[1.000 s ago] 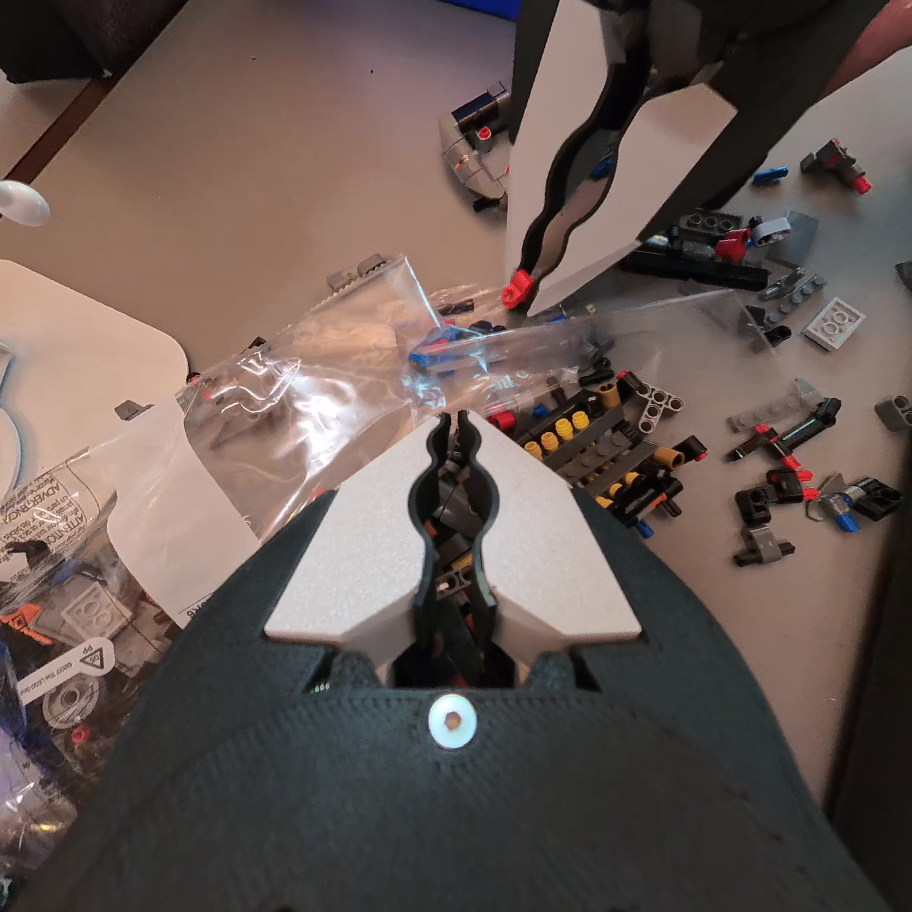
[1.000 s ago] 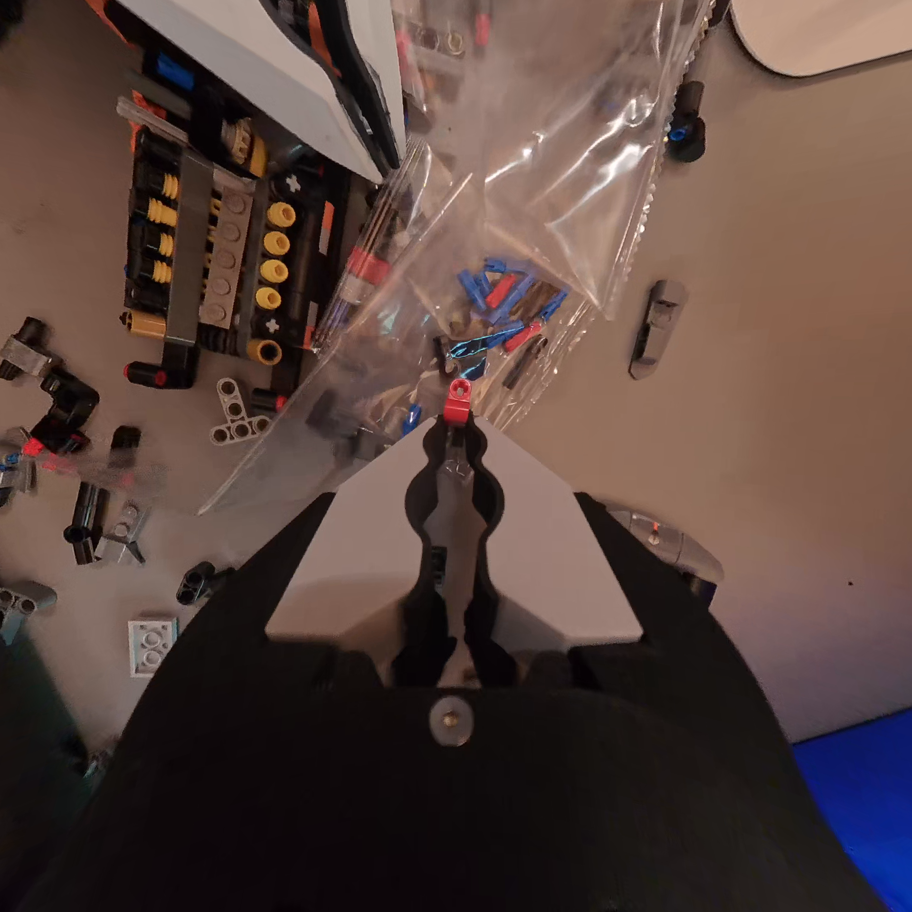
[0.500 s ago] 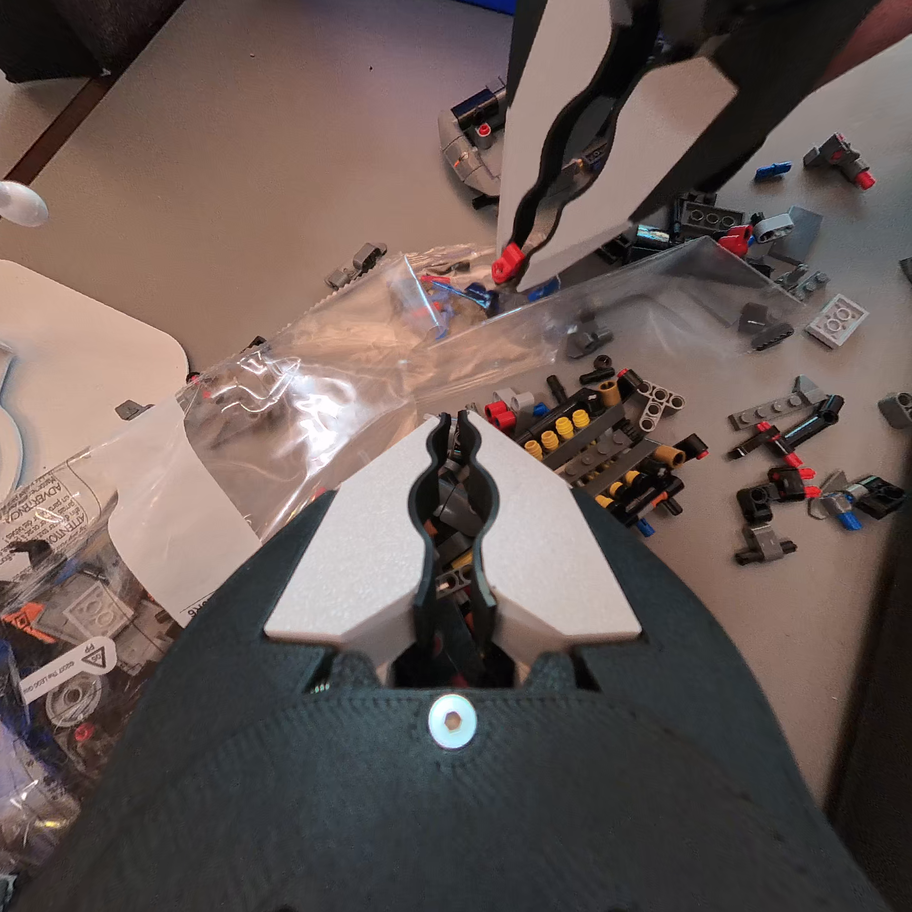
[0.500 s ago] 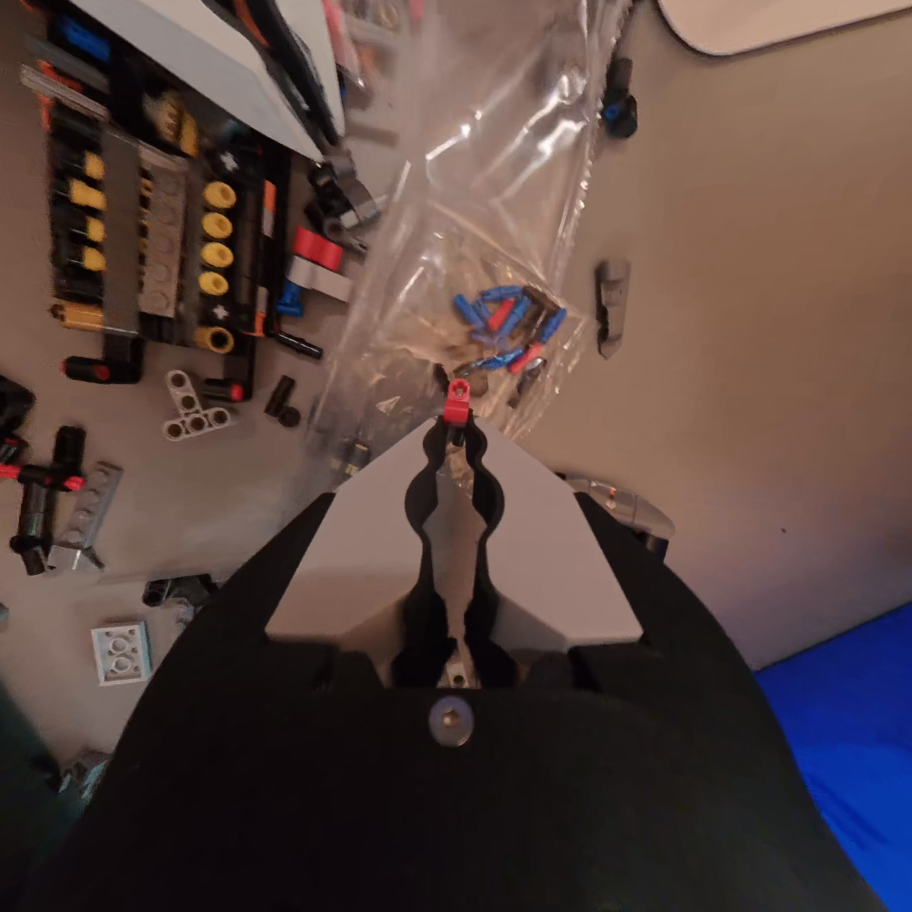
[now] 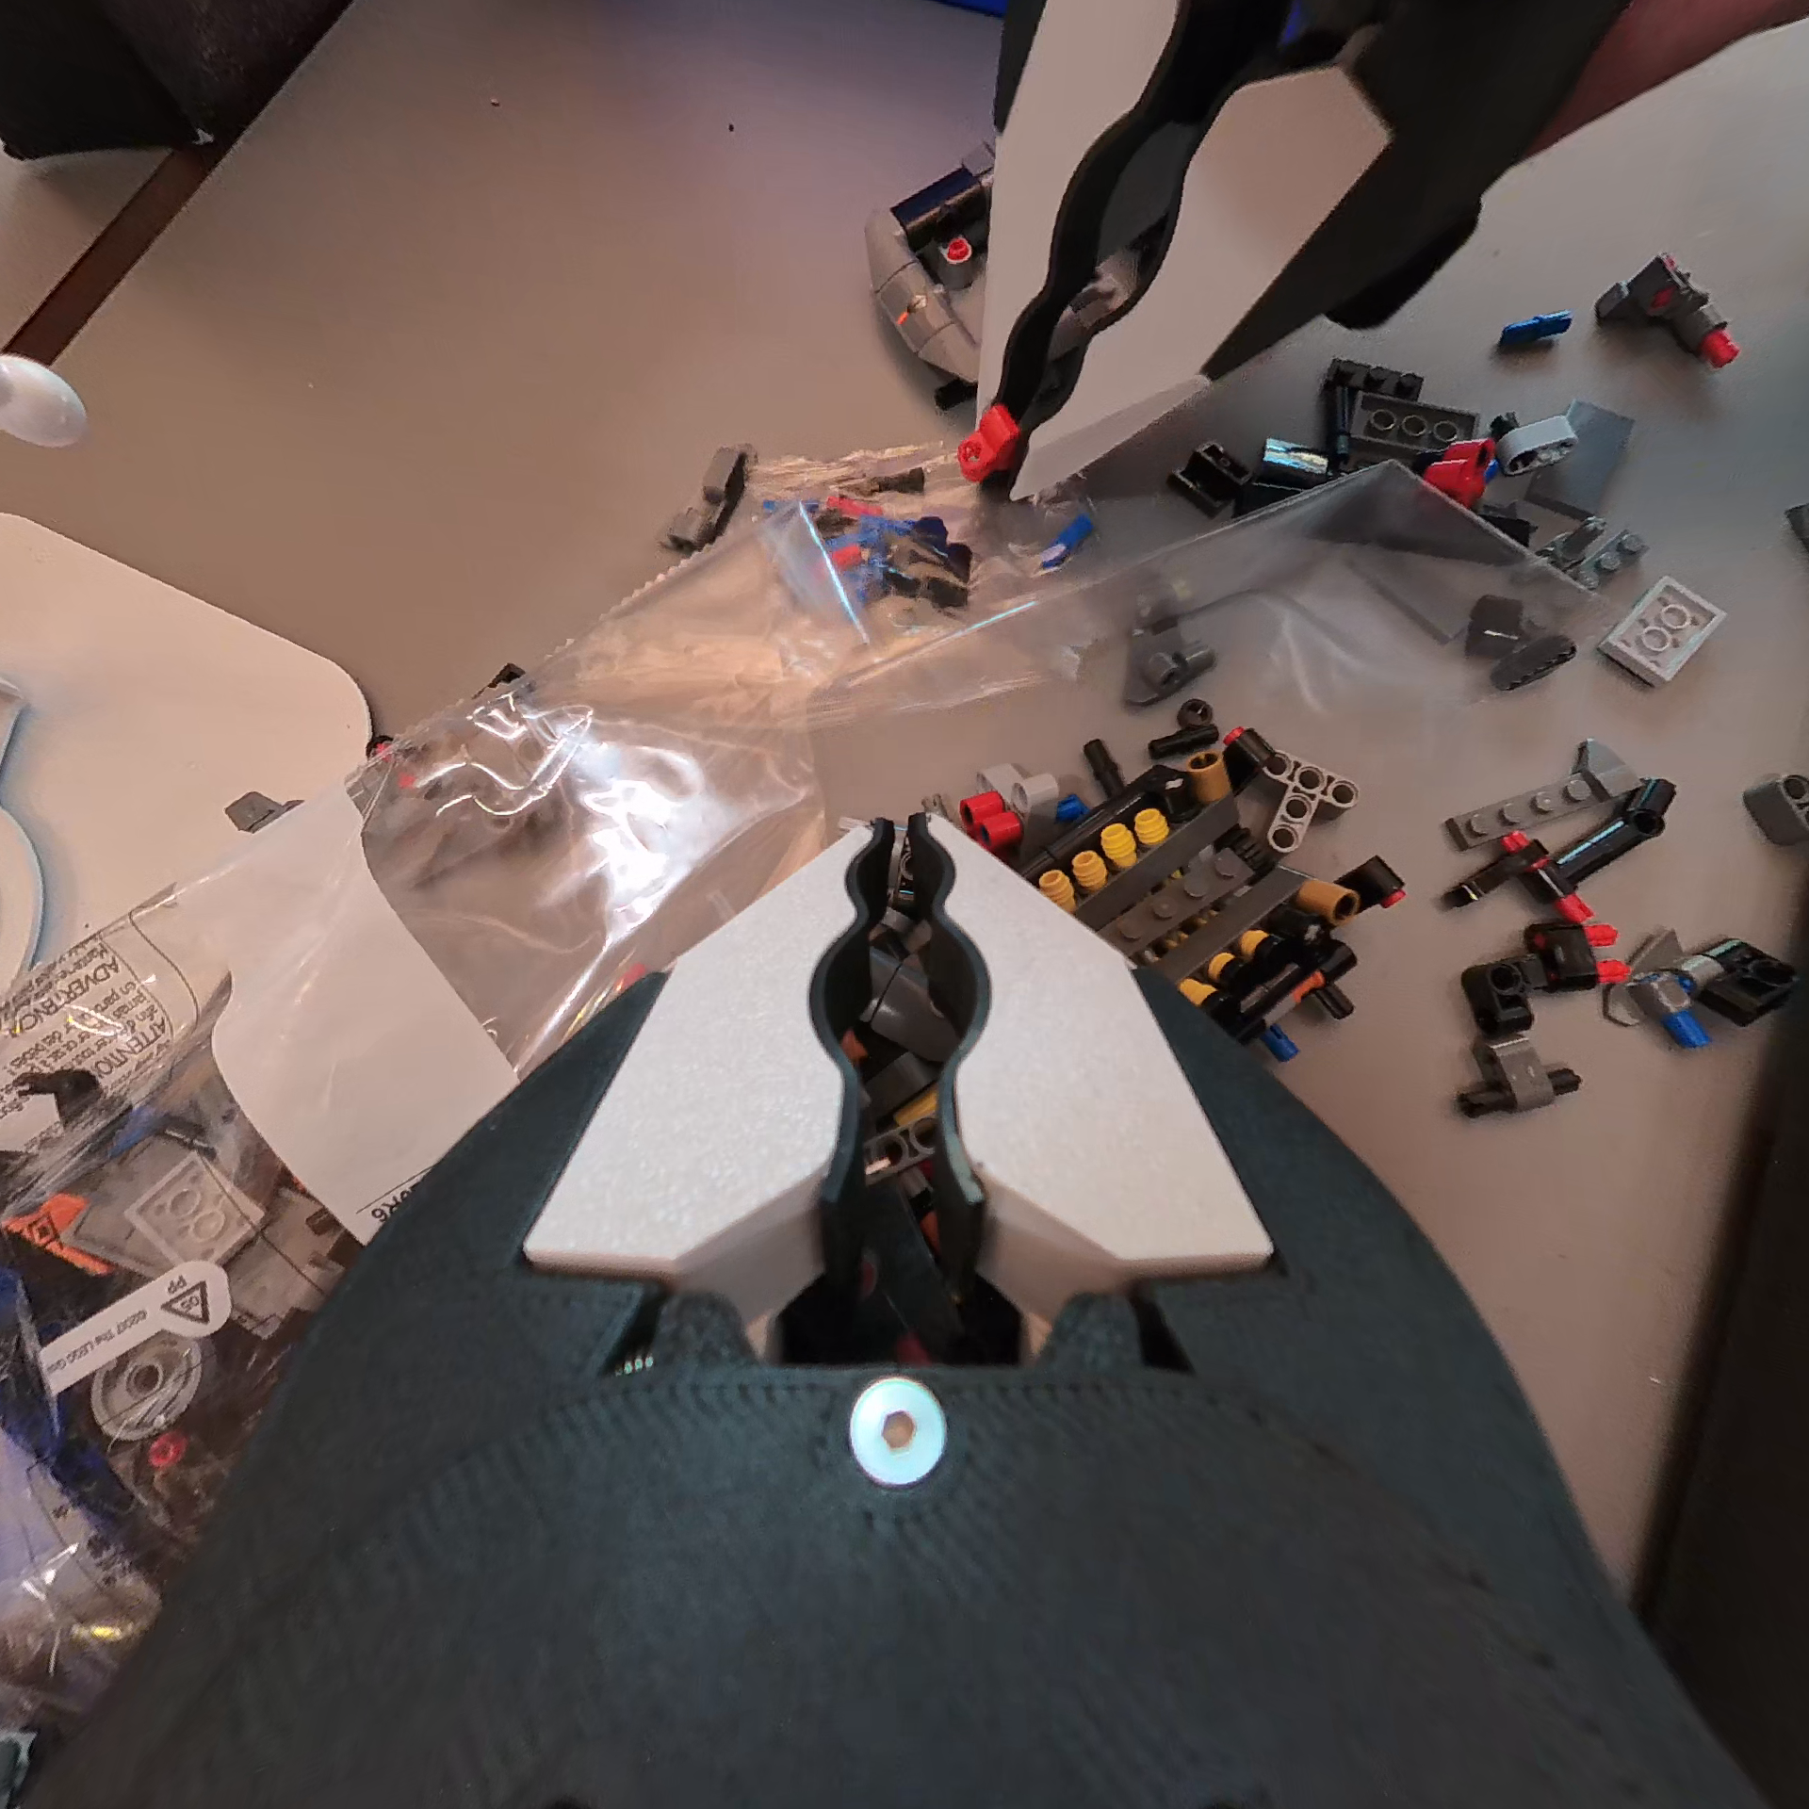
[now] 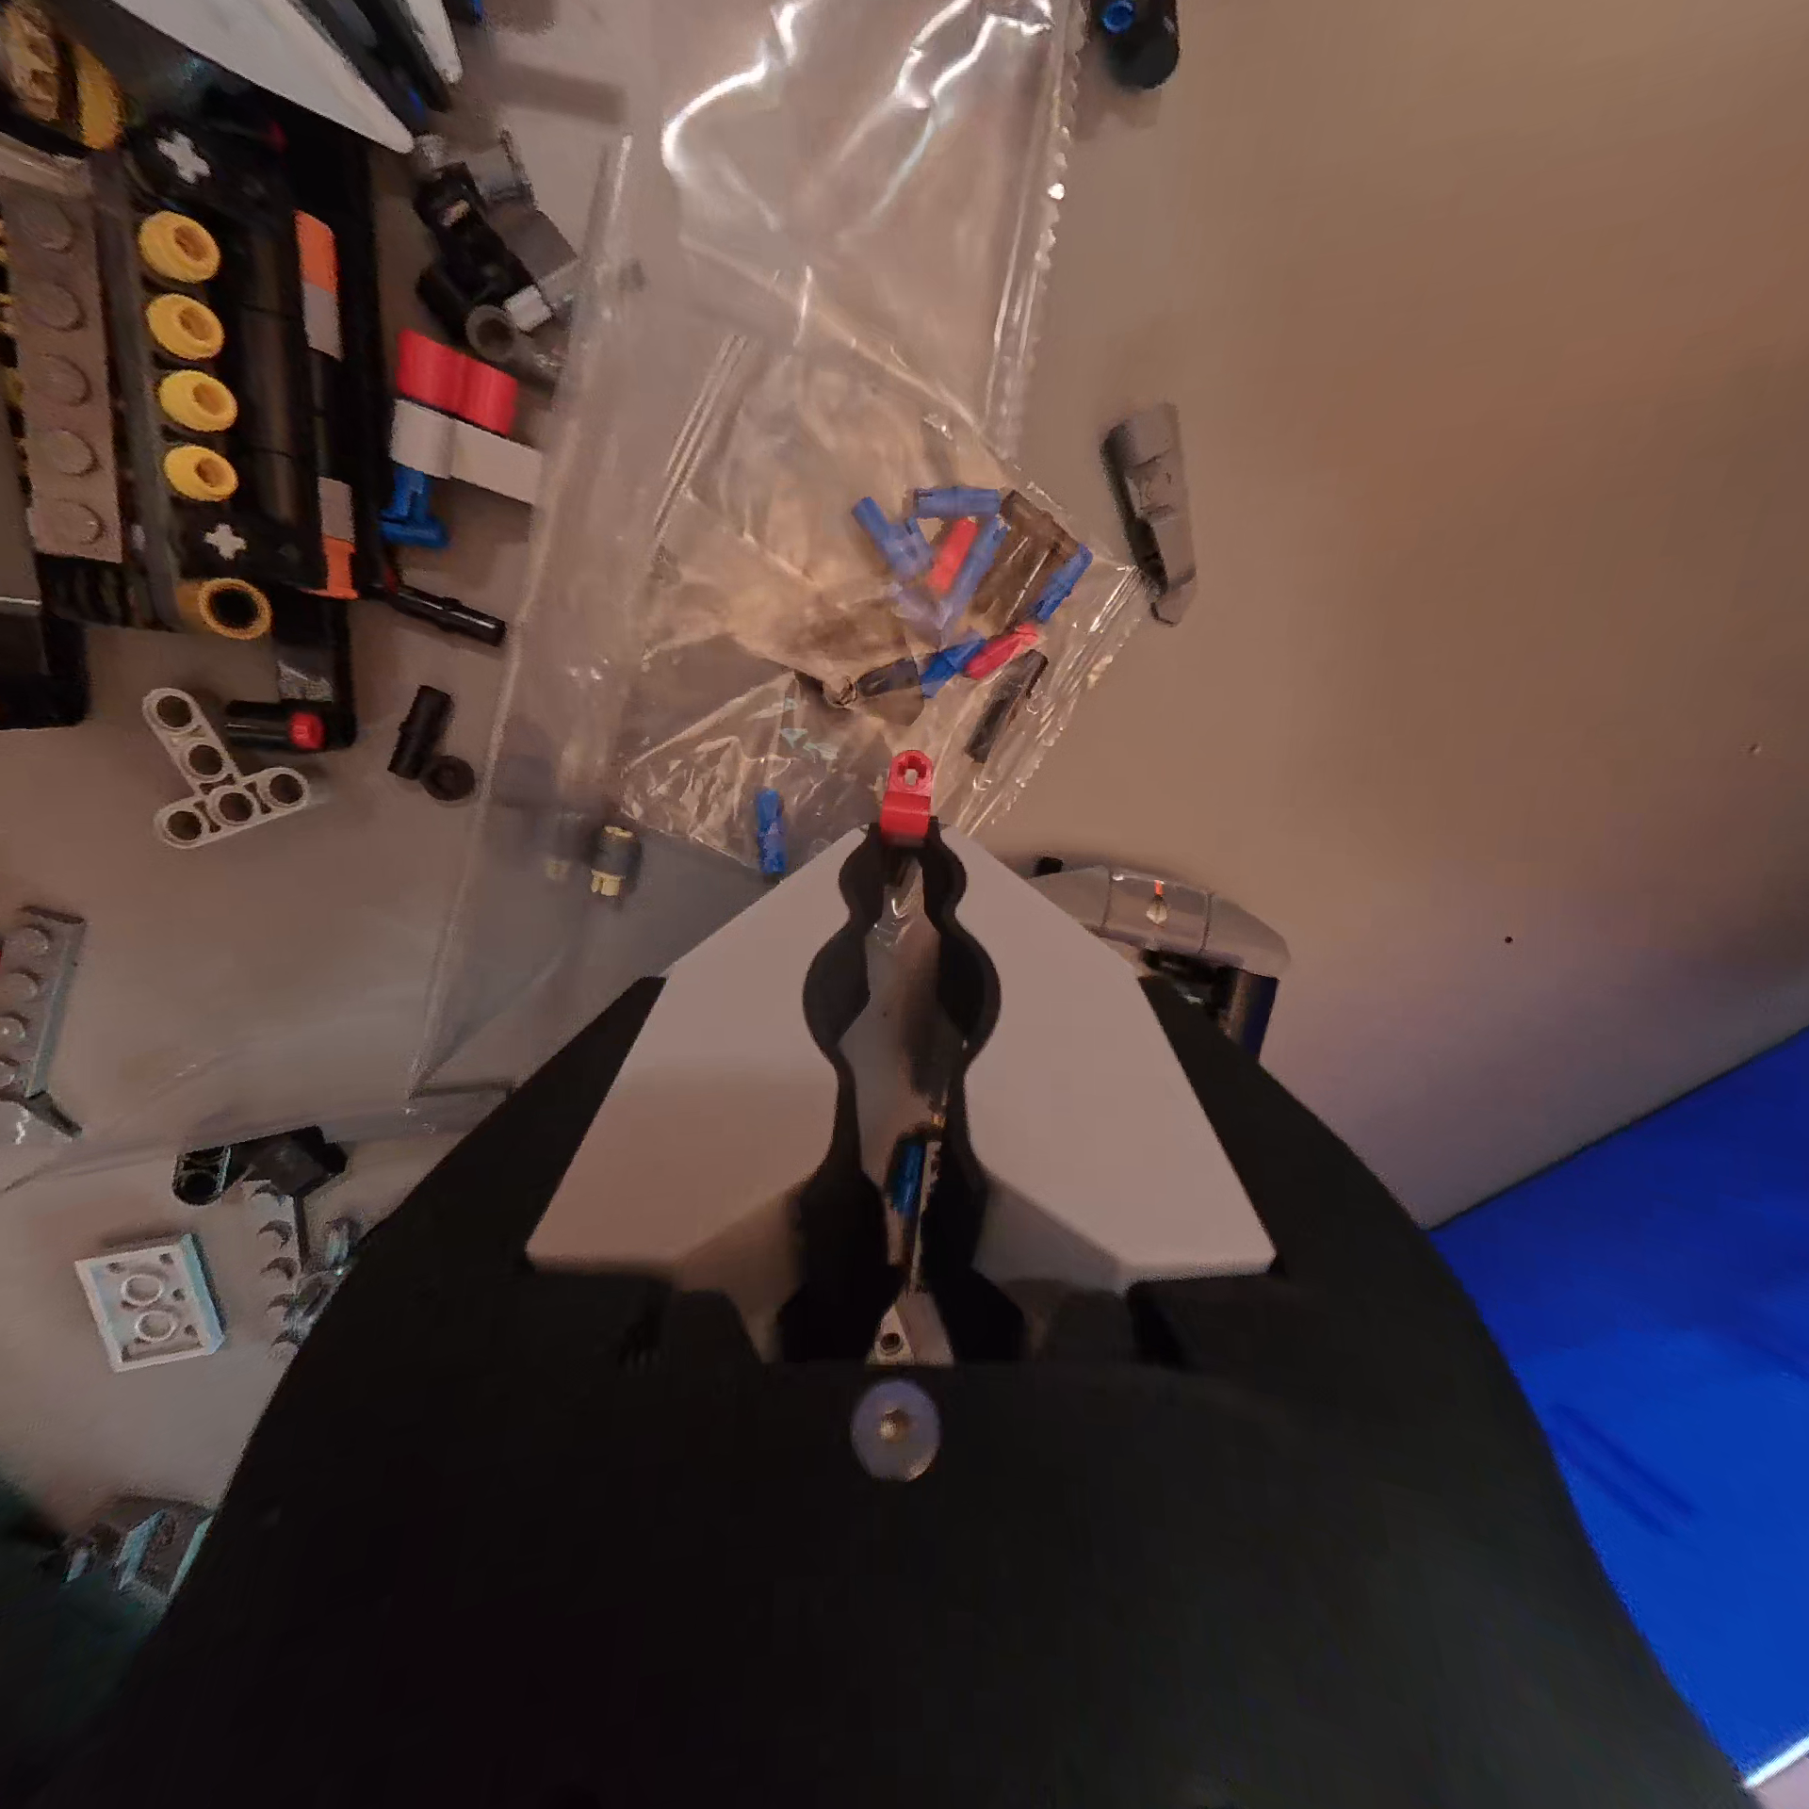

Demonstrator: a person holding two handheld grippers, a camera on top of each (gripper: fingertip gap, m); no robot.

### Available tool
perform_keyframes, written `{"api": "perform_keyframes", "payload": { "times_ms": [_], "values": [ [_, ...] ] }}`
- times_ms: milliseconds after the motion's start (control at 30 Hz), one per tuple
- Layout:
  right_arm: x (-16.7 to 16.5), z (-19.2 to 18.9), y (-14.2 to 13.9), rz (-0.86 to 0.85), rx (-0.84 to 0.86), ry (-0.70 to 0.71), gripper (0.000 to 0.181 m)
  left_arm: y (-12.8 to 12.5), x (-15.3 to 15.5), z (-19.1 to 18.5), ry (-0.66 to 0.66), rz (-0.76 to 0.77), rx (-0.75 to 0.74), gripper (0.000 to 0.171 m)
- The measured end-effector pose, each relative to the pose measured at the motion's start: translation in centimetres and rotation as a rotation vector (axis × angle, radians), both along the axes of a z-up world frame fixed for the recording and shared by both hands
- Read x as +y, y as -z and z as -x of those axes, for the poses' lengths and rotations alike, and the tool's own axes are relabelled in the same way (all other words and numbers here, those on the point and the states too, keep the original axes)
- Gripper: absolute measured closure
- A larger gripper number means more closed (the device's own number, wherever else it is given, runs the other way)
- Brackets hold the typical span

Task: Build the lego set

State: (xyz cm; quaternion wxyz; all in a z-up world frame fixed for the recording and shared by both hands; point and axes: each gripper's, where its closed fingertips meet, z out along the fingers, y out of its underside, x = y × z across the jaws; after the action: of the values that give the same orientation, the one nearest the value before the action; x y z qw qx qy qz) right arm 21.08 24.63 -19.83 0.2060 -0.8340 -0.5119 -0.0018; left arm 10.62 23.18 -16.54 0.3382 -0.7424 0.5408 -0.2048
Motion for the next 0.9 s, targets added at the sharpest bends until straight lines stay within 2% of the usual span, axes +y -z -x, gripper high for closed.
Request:
{"api": "perform_keyframes", "payload": {
  "times_ms": [533,900],
  "values": [
    [1.3,-2.7,-0.1,-0.039,-0.094,0.123,0.177,0.0,0.0,0.0,0.0,0.002,0.0,0.171],
    [1.7,-0.5,-2.3,-0.147,-0.018,0.077,0.177,0.0,0.1,0.0,-0.002,0.003,-0.001,0.17]
  ]
}}
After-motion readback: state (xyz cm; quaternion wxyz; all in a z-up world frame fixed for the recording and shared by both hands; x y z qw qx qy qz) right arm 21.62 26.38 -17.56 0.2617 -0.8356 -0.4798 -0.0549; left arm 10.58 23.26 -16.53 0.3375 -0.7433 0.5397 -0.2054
